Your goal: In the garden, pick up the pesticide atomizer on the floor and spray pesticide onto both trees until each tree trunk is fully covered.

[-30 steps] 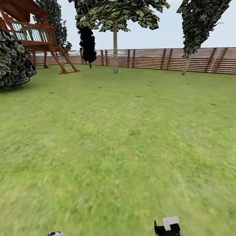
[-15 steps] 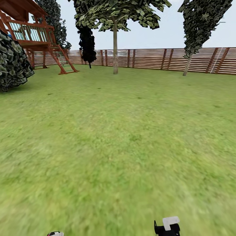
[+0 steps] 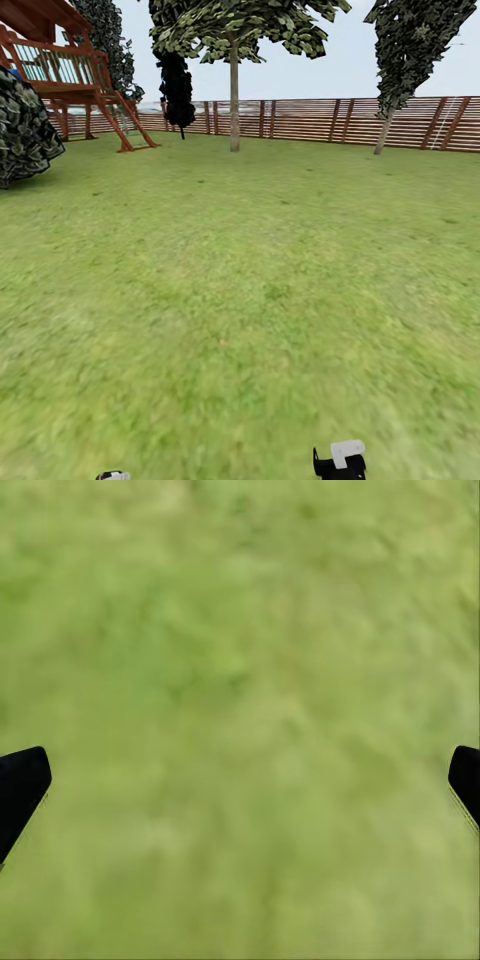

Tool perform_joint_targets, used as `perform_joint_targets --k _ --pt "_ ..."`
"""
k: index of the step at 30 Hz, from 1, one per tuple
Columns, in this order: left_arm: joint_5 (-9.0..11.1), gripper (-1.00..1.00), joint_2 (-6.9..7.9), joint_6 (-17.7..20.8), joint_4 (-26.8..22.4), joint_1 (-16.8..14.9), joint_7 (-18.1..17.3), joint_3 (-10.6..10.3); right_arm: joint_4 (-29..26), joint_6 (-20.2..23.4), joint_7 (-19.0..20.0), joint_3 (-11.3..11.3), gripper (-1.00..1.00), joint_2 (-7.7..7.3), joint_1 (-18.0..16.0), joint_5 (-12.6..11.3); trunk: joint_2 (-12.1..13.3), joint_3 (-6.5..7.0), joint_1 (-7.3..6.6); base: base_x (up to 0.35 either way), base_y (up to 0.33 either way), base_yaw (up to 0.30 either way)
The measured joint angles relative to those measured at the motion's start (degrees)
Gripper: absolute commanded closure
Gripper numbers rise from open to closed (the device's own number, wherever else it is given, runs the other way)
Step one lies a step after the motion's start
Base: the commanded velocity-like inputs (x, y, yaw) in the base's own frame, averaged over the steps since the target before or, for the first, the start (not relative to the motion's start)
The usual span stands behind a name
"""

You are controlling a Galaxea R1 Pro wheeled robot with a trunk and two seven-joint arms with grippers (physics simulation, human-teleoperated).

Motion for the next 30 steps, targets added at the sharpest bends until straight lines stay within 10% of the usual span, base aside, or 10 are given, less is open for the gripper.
perform_joint_targets --k 30 --pt "0.01 1.00 0.00 0.00 -0.05 0.00 0.00 0.01 0.05 0.01 0.00 0.02 -1.00 0.00 0.00 0.00 0.00 0.00 0.00 0.339 0.000 0.000"
